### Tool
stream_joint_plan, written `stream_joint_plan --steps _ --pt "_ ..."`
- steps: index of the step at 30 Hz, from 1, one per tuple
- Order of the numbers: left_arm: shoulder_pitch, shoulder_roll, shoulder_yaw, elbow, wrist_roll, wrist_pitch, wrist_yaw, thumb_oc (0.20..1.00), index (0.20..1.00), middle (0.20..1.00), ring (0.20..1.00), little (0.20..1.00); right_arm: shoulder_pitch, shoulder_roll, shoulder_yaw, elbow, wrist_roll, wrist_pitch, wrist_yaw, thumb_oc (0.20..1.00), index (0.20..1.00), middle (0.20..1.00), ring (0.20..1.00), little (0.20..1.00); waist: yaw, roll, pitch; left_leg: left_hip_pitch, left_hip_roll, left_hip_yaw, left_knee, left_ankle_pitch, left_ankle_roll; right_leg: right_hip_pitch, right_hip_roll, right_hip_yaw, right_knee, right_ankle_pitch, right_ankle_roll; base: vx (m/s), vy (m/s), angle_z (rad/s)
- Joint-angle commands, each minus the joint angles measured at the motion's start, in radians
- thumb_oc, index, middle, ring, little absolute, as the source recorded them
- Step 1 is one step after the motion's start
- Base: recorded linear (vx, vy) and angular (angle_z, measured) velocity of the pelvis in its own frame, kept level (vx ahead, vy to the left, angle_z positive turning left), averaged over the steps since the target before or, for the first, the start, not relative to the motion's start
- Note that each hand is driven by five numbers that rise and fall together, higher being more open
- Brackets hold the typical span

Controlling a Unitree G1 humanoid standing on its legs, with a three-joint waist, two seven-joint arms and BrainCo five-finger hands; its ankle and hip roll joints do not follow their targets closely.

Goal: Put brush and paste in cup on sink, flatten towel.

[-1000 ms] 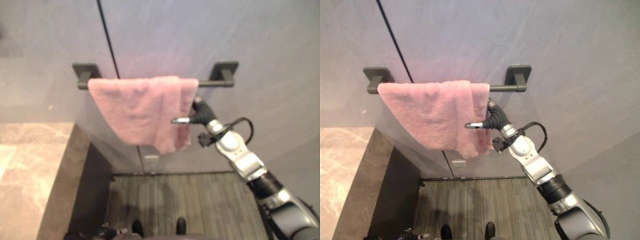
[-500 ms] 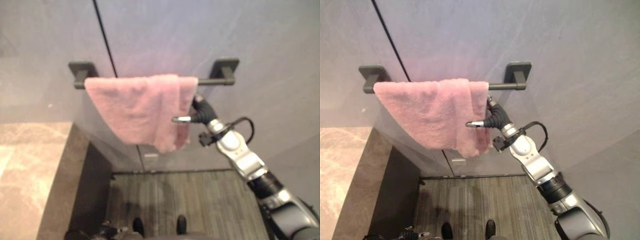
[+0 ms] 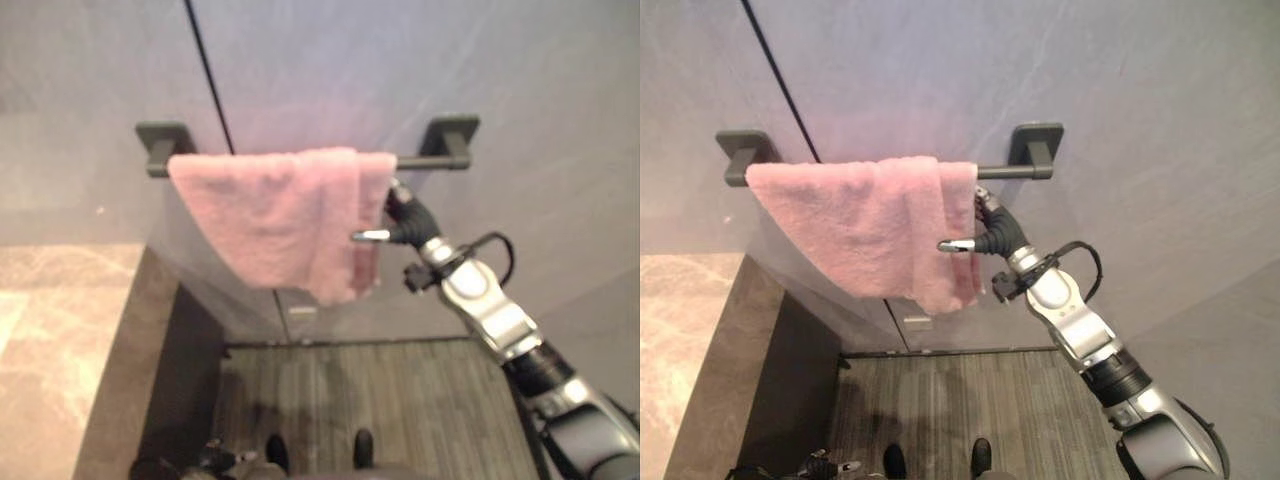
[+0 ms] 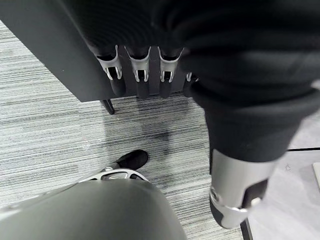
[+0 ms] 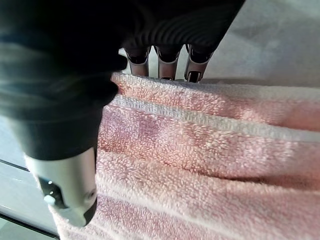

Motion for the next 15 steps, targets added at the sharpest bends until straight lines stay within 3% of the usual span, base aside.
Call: stream_joint_plan --steps 1,5,6,8,9,10,12,15 --pt "-0.035 -0.004 -0.032 0.077 0.037 -0.018 -0.004 1.0 1.0 1.0 1.0 1.0 -0.008 -0.024 -0.096 -0.035 0.051 -0.089 -0.008 1.0 1.0 1.0 1.0 1.0 0.012 -0.031 -0.012 0.014 0.012 -0.007 0.013 -0.048 0.003 0.002 -0.07 -0.053 0.005 0.011 0.057 0.01 -0.015 0.05" --pt "-0.039 0.001 -0.033 0.074 0.045 -0.02 0.003 1.0 1.0 1.0 1.0 1.0 -0.005 -0.022 -0.101 -0.029 0.028 -0.088 -0.02 1.0 1.0 1.0 1.0 1.0 0.013 -0.028 -0.008 0.009 0.011 -0.011 0.013 -0.045 0.004 -0.003 -0.071 -0.058 0.005 0.013 0.058 0.0 -0.006 0.03" --pt "-0.04 0.001 -0.034 0.073 0.047 -0.02 0.005 1.0 1.0 1.0 1.0 1.0 -0.007 -0.018 -0.101 -0.027 0.025 -0.088 -0.022 0.821 0.821 0.821 0.821 0.821 0.014 -0.028 -0.007 0.009 0.011 -0.011 0.013 -0.045 0.004 -0.003 -0.071 -0.058 0.005 0.013 0.058 0.0 0.0 0.0" --pt "-0.041 0.001 -0.036 0.074 0.048 -0.021 0.007 1.0 1.0 1.0 1.0 1.0 -0.009 -0.015 -0.099 -0.025 0.02 -0.088 -0.025 0.73 0.73 0.73 0.73 0.73 0.014 -0.028 -0.007 0.008 0.011 -0.012 0.013 -0.045 0.004 -0.003 -0.071 -0.06 0.005 0.012 0.058 0.0 0.0 0.0" --pt "-0.043 0.0 -0.037 0.076 0.051 -0.022 0.008 1.0 1.0 1.0 1.0 1.0 -0.009 -0.012 -0.098 -0.026 0.007 -0.087 -0.028 0.391 0.391 0.391 0.391 0.391 0.014 -0.028 -0.007 0.007 0.012 -0.013 0.013 -0.045 0.003 -0.003 -0.071 -0.06 0.005 0.011 0.058 0.0 0.0 0.0" --pt "-0.043 0.0 -0.037 0.076 0.051 -0.022 0.008 1.0 1.0 1.0 1.0 1.0 -0.009 -0.012 -0.098 -0.026 0.007 -0.087 -0.028 0.391 0.391 0.391 0.391 0.391 0.013 -0.028 -0.007 0.007 0.012 -0.013 0.013 -0.045 0.003 -0.003 -0.071 -0.06 0.005 0.011 0.058 0.0 0.0 0.0" --pt "-0.043 -0.001 -0.042 0.07 0.055 -0.023 0.01 1.0 1.0 1.0 1.0 1.0 -0.011 -0.007 -0.1 -0.027 -0.004 -0.086 -0.033 0.2 0.2 0.2 0.2 0.2 0.015 -0.029 -0.006 0.008 0.013 -0.014 0.013 -0.045 0.003 -0.001 -0.07 -0.063 0.005 0.009 0.058 0.0 0.0 0.0" --pt "-0.043 0.0 -0.042 0.07 0.054 -0.023 0.011 1.0 1.0 1.0 1.0 1.0 -0.01 -0.004 -0.104 -0.028 -0.007 -0.088 -0.039 0.2 0.2 0.2 0.2 0.2 0.014 -0.03 -0.004 0.006 0.013 -0.017 0.013 -0.045 0.003 -0.001 -0.07 -0.066 0.005 0.009 0.058 0.0 0.0 0.0"
